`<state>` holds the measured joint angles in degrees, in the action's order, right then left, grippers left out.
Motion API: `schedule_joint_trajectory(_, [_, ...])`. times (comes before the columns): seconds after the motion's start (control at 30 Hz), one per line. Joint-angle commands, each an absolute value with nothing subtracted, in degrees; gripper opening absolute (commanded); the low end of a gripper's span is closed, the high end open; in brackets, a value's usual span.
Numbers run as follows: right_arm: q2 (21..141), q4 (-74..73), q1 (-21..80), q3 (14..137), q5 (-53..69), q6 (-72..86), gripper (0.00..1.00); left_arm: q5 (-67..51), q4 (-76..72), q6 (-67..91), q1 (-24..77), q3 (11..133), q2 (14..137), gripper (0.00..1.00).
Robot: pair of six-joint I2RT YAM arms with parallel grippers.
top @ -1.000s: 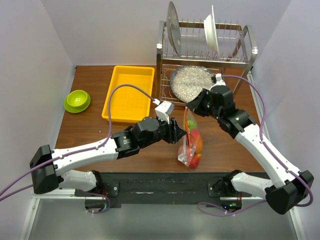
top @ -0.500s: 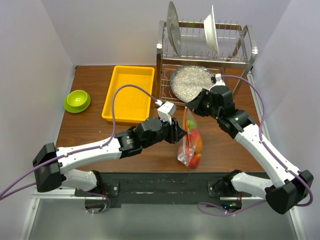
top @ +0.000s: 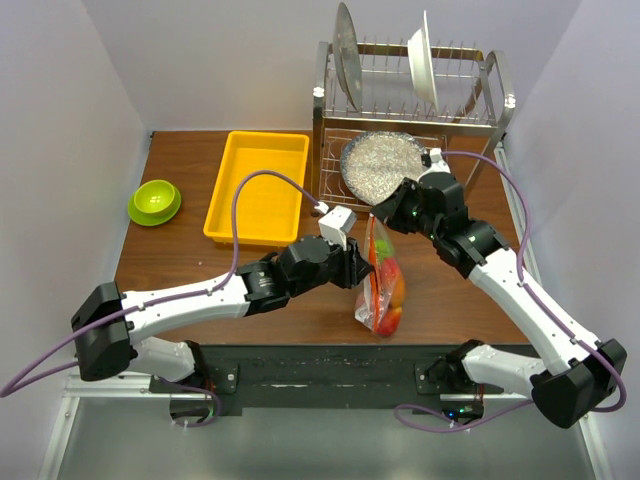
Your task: Open the zip-top bag and remove the fake food
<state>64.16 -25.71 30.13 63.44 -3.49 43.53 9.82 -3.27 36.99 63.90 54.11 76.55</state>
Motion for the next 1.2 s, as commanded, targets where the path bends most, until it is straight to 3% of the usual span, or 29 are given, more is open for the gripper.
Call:
schedule_joint_trajectory(0.0, [64.2,-23.6,30.7,63.2,-5.6,43.7,0.0,9.8,-5.4,37.8,64.3,55.2,76.2,0.38])
schedule_joint_trajectory(0.27, [64.1,-24.0,31.4,63.0,-7.8,43.2,0.0,8.4,-6.5,38.8,64.3,55.8,76.9,0.37])
schedule_joint_trajectory(0.43, [63.9,-24.9,31.9,63.1,-9.9,42.4,0.0,8.4,-8.1,39.6,64.3,55.3,77.0,0.31])
schedule_joint_trajectory(0.47, [63.8,-25.0,32.0,63.1,-10.2,42.1,0.0,8.5,-8.0,39.6,64.3,55.6,77.1,0.3])
schedule_joint_trajectory(0.57, [63.8,-25.5,32.2,63.0,-11.0,41.1,0.0,10.0,-7.4,39.7,64.3,55.7,77.2,0.13])
schedule_joint_trajectory(0.67, [63.2,-27.2,32.3,63.6,-11.7,39.0,0.17,12.5,-6.6,40.1,64.3,55.3,76.7,0.0])
schedule_joint_trajectory(0.7, [62.8,-28.1,32.3,63.7,-11.8,38.4,0.28,12.7,-6.7,39.8,64.2,55.2,76.8,0.0])
schedule_joint_trajectory(0.87, [58.6,-33.1,32.3,65.0,-11.0,34.4,0.55,12.7,-6.3,37.4,64.3,57.6,78.9,0.0])
schedule_joint_trajectory(1.17, [51.9,-44.5,34.4,63.9,-9.4,29.7,0.6,12.9,-6.2,37.5,64.3,59.4,81.2,0.0])
